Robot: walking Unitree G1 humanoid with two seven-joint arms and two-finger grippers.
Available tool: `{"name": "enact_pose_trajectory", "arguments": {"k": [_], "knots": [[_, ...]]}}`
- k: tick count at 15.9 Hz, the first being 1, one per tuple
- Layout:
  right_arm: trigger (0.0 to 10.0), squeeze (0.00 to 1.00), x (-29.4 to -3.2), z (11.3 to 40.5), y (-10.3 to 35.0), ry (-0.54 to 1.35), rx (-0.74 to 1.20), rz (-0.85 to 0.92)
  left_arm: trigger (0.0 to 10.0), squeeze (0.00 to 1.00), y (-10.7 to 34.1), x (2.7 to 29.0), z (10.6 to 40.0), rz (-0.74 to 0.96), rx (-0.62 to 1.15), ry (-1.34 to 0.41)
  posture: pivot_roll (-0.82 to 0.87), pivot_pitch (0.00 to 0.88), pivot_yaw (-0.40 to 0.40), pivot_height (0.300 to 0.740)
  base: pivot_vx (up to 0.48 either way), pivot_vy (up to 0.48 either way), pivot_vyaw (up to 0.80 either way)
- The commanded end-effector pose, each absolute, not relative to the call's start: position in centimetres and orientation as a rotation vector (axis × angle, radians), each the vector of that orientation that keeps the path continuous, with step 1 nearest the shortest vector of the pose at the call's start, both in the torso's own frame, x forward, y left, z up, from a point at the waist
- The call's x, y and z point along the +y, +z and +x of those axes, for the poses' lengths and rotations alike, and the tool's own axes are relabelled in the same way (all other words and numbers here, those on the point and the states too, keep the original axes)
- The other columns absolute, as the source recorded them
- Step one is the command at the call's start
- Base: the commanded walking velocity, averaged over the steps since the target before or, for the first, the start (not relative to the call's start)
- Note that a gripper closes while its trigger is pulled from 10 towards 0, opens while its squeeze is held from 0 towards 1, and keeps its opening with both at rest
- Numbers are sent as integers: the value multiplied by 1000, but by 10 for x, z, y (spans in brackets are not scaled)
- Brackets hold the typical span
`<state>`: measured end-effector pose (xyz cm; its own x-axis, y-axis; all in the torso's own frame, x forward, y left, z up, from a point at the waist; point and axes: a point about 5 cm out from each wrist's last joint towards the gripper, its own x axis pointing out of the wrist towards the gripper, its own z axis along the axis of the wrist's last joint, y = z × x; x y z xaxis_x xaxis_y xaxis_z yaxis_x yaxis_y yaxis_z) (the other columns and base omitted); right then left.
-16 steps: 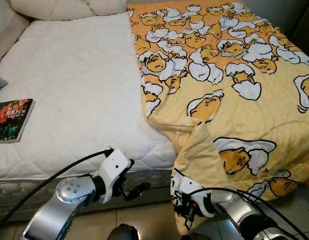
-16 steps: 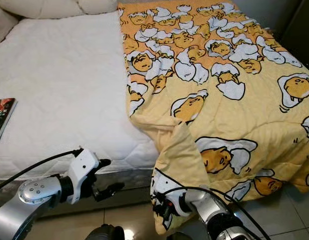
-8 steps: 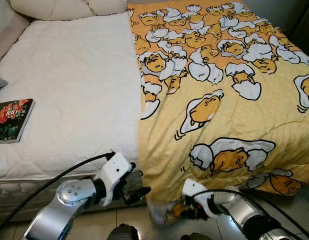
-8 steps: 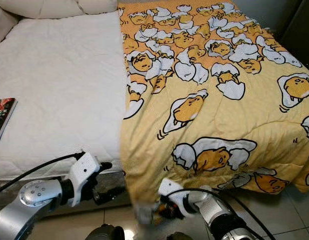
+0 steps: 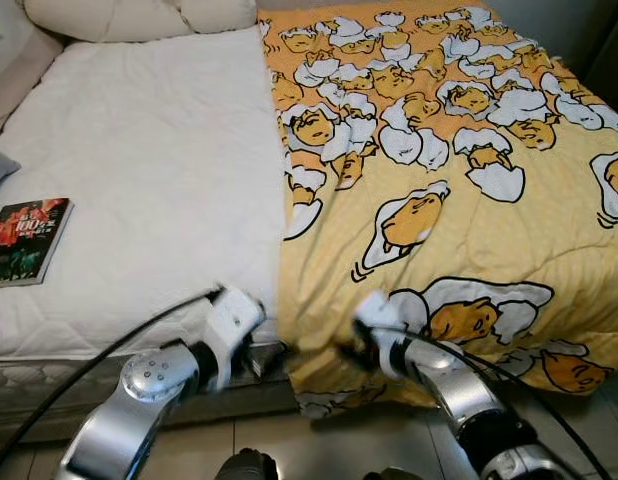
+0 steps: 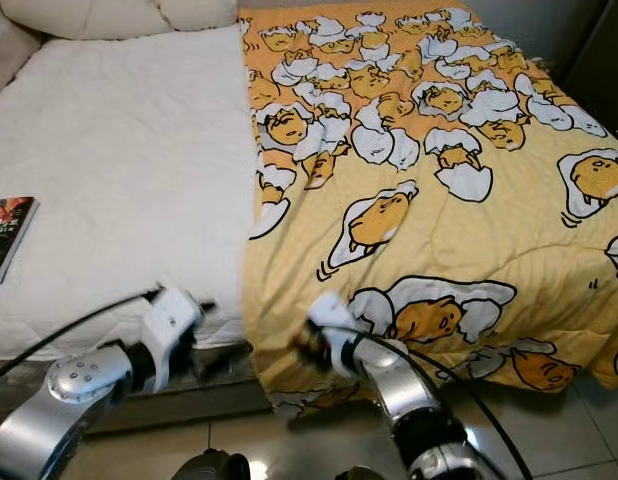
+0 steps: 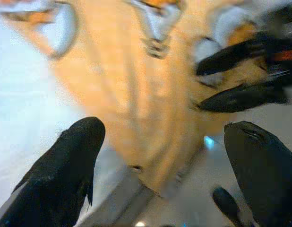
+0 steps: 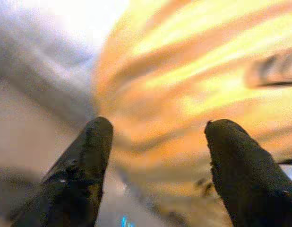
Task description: Clean up the room
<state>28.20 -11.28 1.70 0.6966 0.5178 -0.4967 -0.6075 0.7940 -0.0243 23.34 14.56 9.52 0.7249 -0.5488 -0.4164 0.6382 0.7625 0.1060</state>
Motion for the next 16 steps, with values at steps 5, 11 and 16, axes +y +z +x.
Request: {"name": "enact_pose_trajectory", "arguments": {"k": [5, 11, 16], "knots": [[10000, 0, -139, 286, 51, 305, 294, -133, 10000, 0, 107, 163, 246, 136, 245, -291, -15, 0, 61, 740, 0, 0, 0], [10000, 0, -154, 272, 74, 201, 240, -76, 10000, 0, 109, 158, 251, 131, 192, -217, -18, 0, 39, 740, 0, -269, 0], [10000, 0, -154, 262, 75, 170, 245, -77, 10000, 0, 108, 167, 248, 139, 194, -175, -10, 0, 31, 740, 0, -338, 0]]}}
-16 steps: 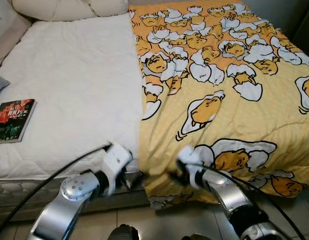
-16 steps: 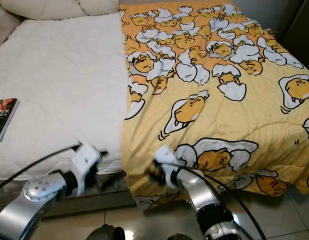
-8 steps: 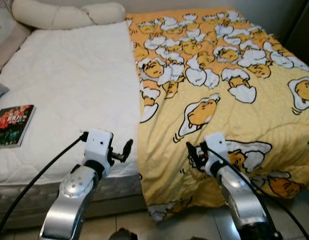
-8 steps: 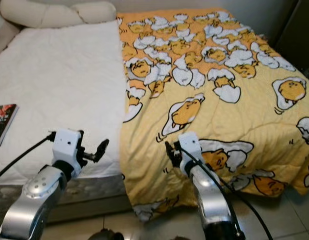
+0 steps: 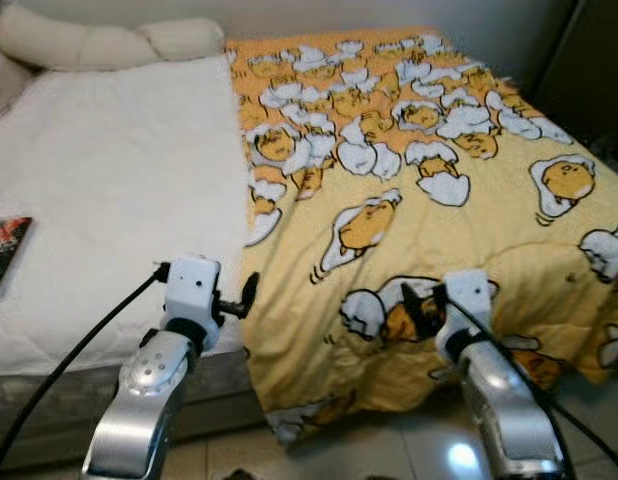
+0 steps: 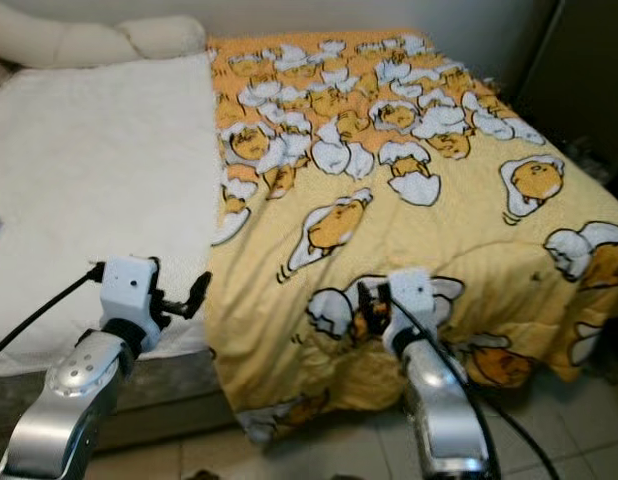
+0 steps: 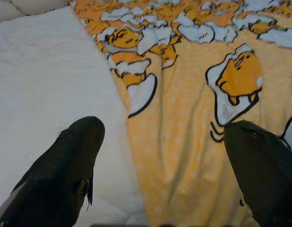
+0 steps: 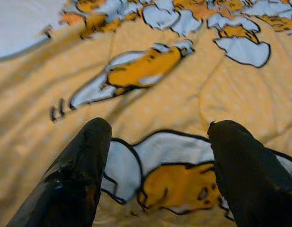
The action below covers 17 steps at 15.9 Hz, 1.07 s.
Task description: Clean up the room
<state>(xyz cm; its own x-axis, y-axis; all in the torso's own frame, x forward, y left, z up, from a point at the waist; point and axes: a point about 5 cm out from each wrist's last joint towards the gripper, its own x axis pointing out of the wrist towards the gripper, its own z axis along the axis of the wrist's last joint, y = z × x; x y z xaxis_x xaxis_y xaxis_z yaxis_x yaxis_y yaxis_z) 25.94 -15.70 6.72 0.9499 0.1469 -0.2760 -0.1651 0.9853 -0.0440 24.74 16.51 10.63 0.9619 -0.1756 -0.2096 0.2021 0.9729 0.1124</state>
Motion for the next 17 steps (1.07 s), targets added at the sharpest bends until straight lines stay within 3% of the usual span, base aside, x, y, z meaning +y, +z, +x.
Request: {"name": "enact_pose_trajectory", "arguments": {"k": [1, 6, 9, 17], "knots": [[10000, 0, -154, 261, 76, 162, 244, -83, 10000, 0, 108, 169, 248, 142, 194, -170, -7, 0, 28, 740, 0, -337, 0], [10000, 0, -162, 261, 81, 84, 204, -147, 10000, 0, 110, 172, 251, 174, 181, -174, 6, 0, 21, 740, 0, -333, 0], [10000, 0, -162, 256, 77, 103, 242, -54, 10000, 0, 110, 168, 249, 206, 168, -202, 15, 0, 12, 740, 0, -195, 0], [10000, 0, -173, 259, 76, 18, 261, -1, 10000, 0, 114, 160, 253, 235, 126, -244, 30, 0, -16, 740, 0, 0, -785]]}}
